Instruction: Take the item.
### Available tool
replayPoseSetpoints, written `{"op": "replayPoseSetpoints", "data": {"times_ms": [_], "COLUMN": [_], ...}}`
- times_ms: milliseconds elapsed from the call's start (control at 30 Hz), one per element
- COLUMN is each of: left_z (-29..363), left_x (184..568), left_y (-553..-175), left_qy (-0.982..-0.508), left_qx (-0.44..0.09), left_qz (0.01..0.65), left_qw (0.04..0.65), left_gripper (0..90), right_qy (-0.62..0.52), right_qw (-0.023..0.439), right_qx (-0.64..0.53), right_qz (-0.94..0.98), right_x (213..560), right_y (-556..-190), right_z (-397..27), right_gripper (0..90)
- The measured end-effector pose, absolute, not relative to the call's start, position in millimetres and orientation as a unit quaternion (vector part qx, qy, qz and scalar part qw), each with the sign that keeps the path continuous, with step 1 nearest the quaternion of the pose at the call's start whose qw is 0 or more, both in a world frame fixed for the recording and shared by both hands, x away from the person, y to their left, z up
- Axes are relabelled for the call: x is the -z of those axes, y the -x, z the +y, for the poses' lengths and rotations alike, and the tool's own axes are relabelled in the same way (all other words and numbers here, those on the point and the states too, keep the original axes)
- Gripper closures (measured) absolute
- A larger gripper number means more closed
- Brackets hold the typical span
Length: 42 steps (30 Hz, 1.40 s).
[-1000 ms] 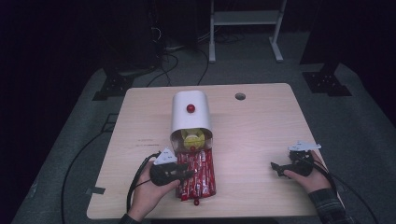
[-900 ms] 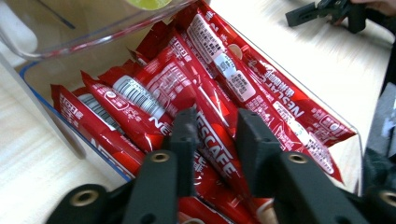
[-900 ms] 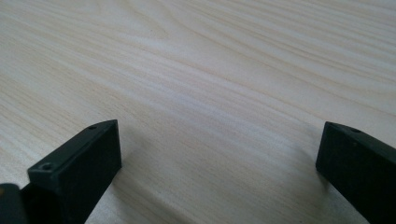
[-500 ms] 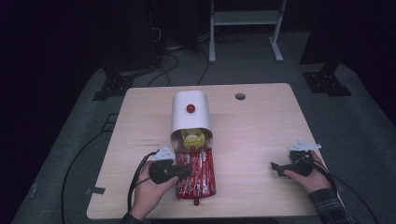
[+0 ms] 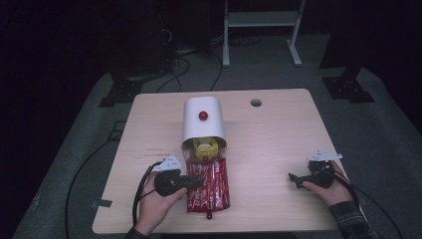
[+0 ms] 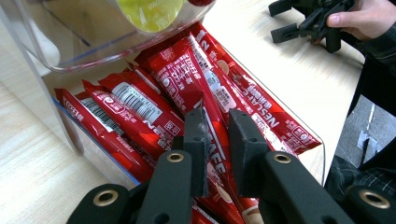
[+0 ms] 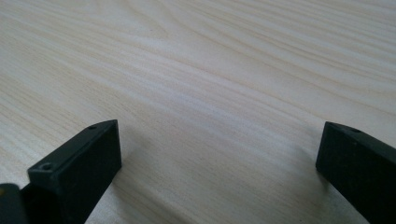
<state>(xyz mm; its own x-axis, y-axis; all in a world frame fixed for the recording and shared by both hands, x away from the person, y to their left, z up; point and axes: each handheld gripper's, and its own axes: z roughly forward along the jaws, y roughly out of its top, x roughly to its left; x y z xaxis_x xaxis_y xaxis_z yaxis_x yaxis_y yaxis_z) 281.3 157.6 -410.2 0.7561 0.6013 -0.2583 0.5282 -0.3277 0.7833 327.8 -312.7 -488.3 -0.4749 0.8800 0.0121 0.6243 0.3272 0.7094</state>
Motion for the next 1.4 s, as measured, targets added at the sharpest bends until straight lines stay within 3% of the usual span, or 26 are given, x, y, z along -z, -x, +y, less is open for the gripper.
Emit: {"op": "replayPoseSetpoints", "data": {"times_ms": [1400], "left_z": [199], "left_x": [400], "left_y": [-267], "left_qy": [-0.797], "left_qx": [-0.062], "left_qz": [0.367], "left_qw": [0.476], "left_gripper": [78.5], "right_qy": [-0.475], "right_qw": [0.192], "right_qx": [-0.333], "right_qz": [0.792], "right_x": [488], "right_y": [-328], "right_z": [-313], "right_gripper": [0.0]}}
